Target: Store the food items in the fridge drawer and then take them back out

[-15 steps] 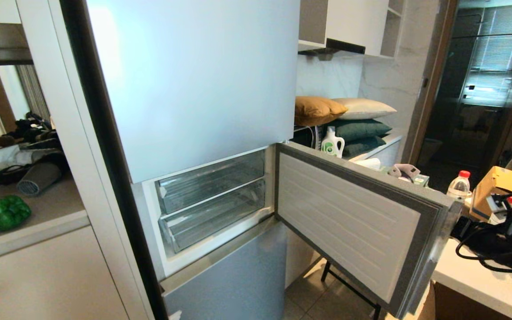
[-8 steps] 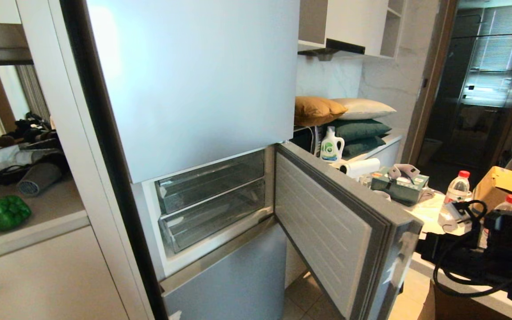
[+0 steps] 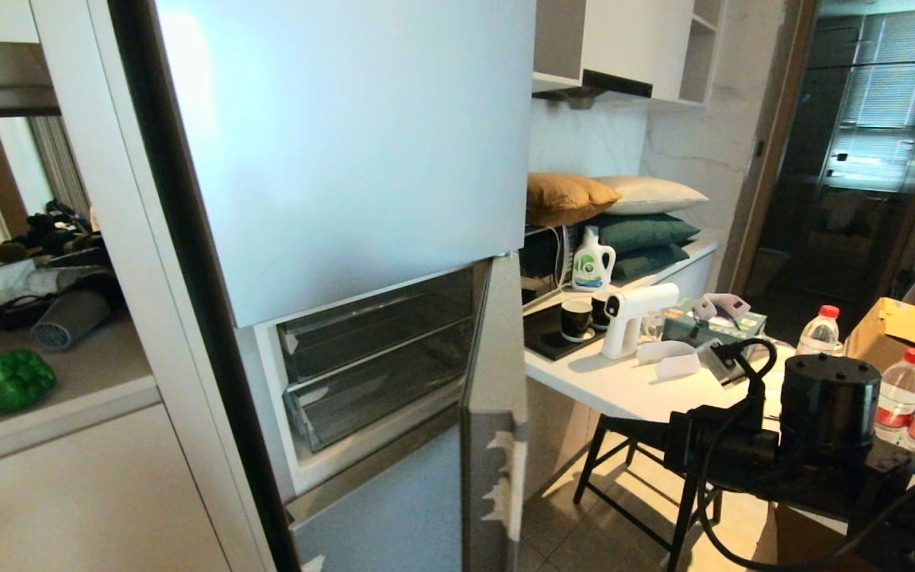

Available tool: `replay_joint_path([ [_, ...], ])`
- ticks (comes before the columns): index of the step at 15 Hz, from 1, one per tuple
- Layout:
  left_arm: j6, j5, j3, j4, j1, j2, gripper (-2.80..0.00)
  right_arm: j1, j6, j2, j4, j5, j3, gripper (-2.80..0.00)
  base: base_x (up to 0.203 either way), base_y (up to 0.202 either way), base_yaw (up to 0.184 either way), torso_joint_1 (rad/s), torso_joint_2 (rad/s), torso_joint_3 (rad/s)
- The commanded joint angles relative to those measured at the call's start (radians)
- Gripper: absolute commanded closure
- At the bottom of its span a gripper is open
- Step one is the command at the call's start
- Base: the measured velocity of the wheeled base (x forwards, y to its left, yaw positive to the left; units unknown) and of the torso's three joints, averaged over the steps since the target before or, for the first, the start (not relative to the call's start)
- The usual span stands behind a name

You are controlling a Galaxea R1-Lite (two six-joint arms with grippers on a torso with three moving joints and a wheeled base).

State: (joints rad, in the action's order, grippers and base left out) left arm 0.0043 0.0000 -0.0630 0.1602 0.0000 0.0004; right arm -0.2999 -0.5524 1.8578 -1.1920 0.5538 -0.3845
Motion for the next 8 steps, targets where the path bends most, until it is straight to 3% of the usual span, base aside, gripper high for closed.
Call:
replay_joint_path([
  [1,0.000,0.000,0.000,0.001,0.001,-0.002,0.00,-0.009,-0.004,-0.032,0.001,-0.009,0.001,0.00,0.000,0.000,0.000,0.000,0.00,0.000],
  [8,0.000,0.000,0.000,0.001,0.000,-0.001,0.00,-0.011,0.009,-0.167,0.310,-0.057,-0.030,0.00,0.000,0.000,0.000,0.000,0.00,0.000],
])
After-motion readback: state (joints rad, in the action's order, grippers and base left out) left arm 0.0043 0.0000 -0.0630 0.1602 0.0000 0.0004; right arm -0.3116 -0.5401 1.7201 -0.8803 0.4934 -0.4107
